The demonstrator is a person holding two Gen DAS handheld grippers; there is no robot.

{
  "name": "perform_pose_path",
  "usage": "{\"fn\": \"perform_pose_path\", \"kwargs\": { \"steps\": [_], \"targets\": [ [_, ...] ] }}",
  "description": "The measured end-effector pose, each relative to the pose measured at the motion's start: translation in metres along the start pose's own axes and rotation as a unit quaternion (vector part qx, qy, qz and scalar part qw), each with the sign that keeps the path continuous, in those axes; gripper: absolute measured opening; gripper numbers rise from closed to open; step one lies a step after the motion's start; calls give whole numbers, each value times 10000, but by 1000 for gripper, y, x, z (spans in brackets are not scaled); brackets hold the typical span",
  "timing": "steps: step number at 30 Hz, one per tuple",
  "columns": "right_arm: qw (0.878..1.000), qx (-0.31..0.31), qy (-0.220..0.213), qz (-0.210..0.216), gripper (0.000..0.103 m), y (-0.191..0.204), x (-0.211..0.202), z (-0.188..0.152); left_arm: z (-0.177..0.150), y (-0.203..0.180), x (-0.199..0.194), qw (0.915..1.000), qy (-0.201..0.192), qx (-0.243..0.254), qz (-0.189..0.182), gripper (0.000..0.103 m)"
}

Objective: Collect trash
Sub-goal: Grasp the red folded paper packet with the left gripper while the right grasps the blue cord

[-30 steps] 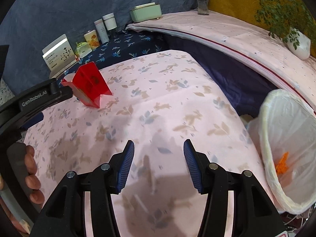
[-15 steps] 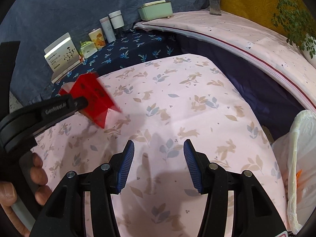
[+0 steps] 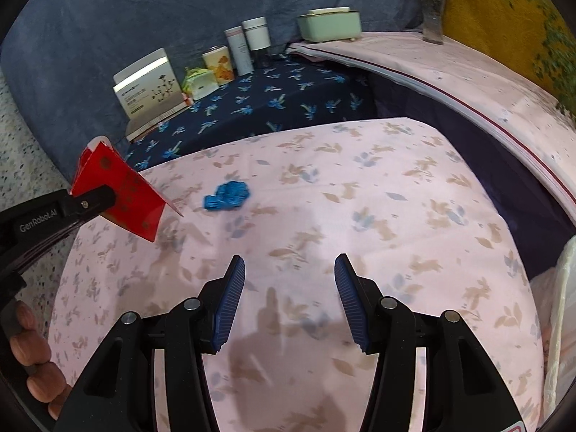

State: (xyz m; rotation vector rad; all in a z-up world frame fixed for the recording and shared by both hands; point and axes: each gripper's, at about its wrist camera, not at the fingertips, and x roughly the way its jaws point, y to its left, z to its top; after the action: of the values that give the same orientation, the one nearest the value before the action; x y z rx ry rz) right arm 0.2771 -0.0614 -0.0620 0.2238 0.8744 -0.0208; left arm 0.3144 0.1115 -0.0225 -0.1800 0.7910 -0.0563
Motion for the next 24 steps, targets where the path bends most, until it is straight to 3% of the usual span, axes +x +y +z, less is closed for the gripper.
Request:
{"fn": "perform_pose_path", "kwargs": {
  "steps": [11, 21, 23, 24],
  "targets": [
    [9994, -184, 125, 270, 51, 41, 54, 36, 24, 37, 29, 9989, -5, -75, 453, 7],
    [9992, 16, 334, 203, 51, 43, 109, 59, 32, 32, 64, 9988, 119, -1, 478, 7],
    [9984, 90, 467, 312, 33, 39, 117, 56, 30, 30, 68, 9988, 160, 20, 453, 7],
    [9978, 112, 497, 421, 30, 38, 119, 55, 29, 29, 69, 9988, 177, 39, 444, 7]
  ]
}}
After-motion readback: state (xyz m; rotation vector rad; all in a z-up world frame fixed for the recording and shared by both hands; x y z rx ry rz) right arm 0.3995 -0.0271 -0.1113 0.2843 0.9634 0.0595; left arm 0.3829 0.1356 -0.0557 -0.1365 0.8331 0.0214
